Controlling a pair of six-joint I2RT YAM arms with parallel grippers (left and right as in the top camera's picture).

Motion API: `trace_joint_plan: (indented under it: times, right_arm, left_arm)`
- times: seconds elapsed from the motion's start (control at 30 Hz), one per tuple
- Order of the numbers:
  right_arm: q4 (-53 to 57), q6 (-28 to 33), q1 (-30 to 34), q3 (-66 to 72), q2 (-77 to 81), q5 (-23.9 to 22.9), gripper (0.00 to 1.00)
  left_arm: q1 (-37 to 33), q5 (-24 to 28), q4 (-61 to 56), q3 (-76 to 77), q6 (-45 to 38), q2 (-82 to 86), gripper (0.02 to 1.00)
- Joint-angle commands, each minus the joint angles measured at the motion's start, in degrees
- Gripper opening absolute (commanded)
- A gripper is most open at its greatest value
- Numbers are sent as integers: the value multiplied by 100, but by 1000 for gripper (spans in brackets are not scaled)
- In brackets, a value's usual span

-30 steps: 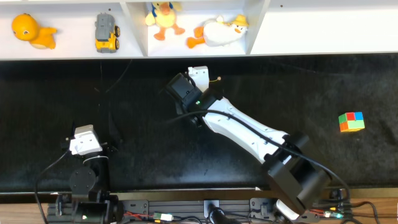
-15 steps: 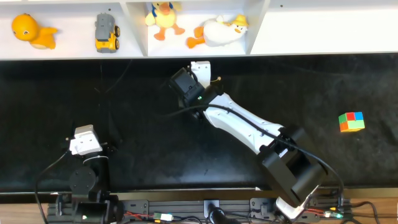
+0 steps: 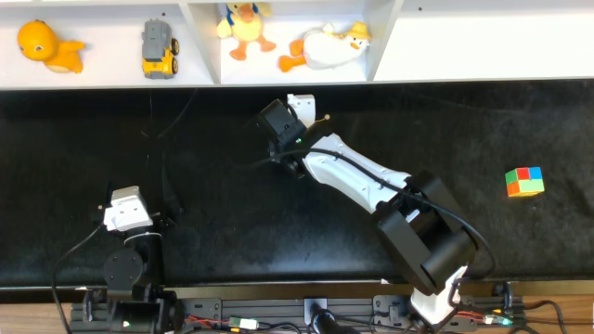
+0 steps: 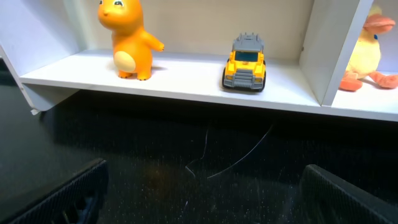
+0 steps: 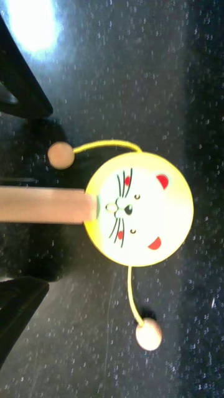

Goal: Store Toys

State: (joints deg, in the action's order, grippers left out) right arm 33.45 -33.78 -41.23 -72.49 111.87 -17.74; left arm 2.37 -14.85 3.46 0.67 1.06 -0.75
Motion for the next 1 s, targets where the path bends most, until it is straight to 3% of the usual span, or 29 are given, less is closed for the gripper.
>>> trace_joint_plan:
  times: [0.03, 0.3, 0.6, 1.0]
  right_arm:
    - [-26, 85, 13, -129, 96, 269, 776]
    - [17, 120, 13, -129, 96, 275, 514]
    - [164, 122, 11, -129, 96, 293, 145]
    - [629, 328, 13, -127, -170, 136, 99]
  left_arm:
    - [-37, -26, 4, -22, -127, 63, 998]
    - [-37, -26, 4, -22, -127, 63, 998]
    - [-37, -26, 4, -22, -127, 63, 998]
    - [-37, -26, 4, -22, -127, 63, 998]
